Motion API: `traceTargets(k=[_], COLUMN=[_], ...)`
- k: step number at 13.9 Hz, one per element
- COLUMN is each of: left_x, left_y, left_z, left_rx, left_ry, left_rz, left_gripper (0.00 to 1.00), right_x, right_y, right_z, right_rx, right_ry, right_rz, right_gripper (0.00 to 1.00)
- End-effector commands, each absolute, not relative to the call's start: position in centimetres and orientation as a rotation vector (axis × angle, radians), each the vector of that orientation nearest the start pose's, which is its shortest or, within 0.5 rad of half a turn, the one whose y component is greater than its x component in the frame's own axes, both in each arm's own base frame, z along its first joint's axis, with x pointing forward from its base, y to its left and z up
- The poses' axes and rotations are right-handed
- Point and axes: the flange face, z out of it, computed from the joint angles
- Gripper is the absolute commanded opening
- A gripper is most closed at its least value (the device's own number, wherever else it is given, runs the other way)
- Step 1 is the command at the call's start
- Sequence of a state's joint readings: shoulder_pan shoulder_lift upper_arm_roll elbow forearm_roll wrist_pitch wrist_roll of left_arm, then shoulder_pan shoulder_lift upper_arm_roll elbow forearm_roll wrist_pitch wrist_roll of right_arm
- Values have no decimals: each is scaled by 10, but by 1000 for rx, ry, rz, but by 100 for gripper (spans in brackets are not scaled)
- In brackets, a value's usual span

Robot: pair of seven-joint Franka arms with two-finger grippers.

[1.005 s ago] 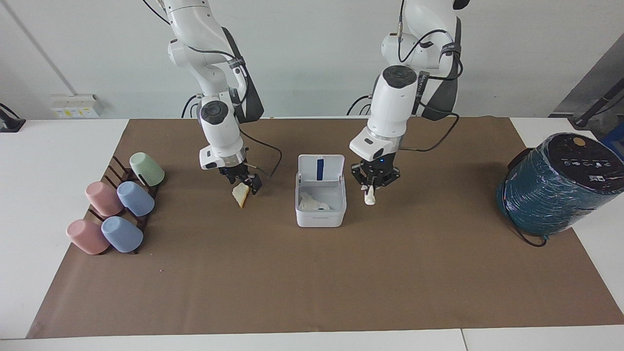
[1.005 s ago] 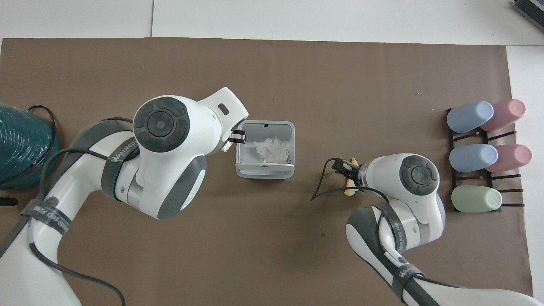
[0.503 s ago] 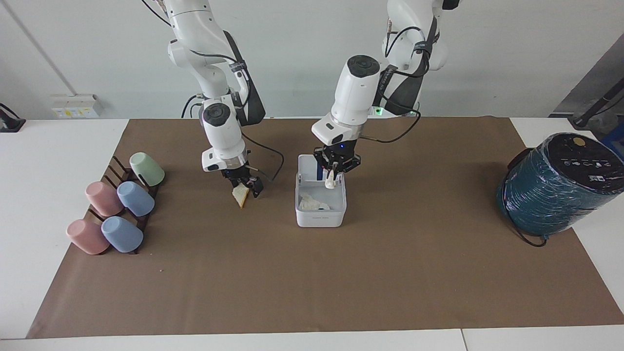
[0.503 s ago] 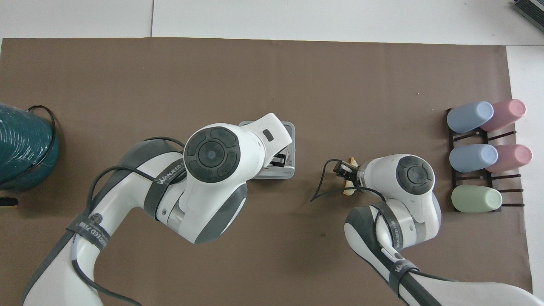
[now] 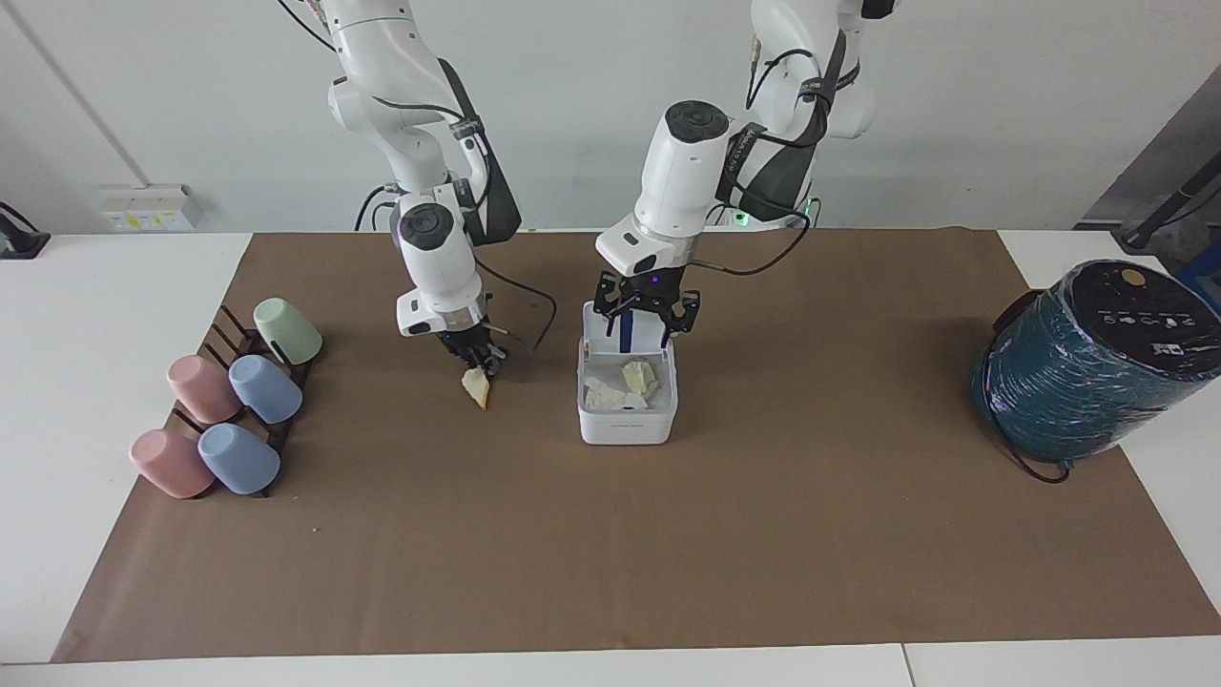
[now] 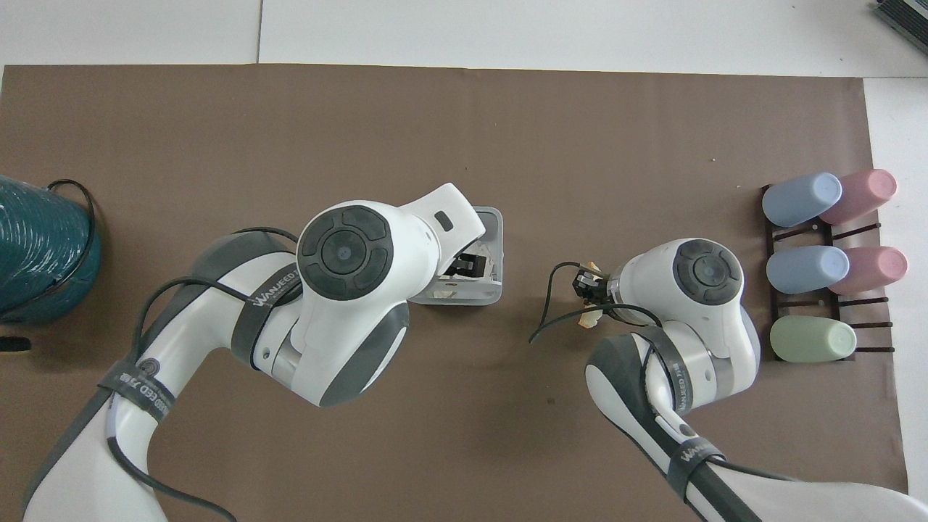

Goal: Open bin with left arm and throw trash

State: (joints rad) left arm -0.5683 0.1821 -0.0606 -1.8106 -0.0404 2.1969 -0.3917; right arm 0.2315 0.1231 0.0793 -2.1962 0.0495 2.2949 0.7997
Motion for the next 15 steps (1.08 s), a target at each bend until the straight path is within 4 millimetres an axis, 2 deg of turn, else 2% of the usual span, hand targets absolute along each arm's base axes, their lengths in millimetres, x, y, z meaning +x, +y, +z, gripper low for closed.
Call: traceTargets(k=[1, 3, 5, 6, 8, 9, 10, 12, 13, 15], left_x=[525, 534, 547, 551, 556, 557, 556, 557, 557, 553], left_y=[-322, -292, -247, -226, -186, -168, -152, -125, -117, -104], left_z=[477, 488, 499, 507, 529, 540, 553, 581, 596, 618], left_rx=[-3238, -3237, -3229, -3225, -3214, -3207, -3199, -3183, -3179, -3176], left_ry=[250, 167, 50, -1, 34, 65, 98, 181, 206, 196], left_rz=[-210, -208, -198, -196, -231, -231, -225, -188, -167, -130], left_gripper=[100, 100, 100, 100, 100, 100, 100, 100, 100, 100], right_x=[542, 558, 571, 576, 583, 584, 585, 582, 582, 585], right_y=[167, 171, 183, 192, 229, 242, 256, 306, 320, 332], right_z=[380, 422, 458, 469, 482, 486, 479, 459, 455, 443], right_rx=[-3046, -3045, -3014, -3002, -2907, -2856, -2844, -2839, -2833, -2830], right_ry=[745, 707, 635, 602, 558, 555, 535, 445, 422, 412], right_rz=[79, 54, -17, -61, -93, -92, -96, -102, -108, -108], right_gripper=[0, 0, 0, 0, 0, 0, 0, 0, 0, 0])
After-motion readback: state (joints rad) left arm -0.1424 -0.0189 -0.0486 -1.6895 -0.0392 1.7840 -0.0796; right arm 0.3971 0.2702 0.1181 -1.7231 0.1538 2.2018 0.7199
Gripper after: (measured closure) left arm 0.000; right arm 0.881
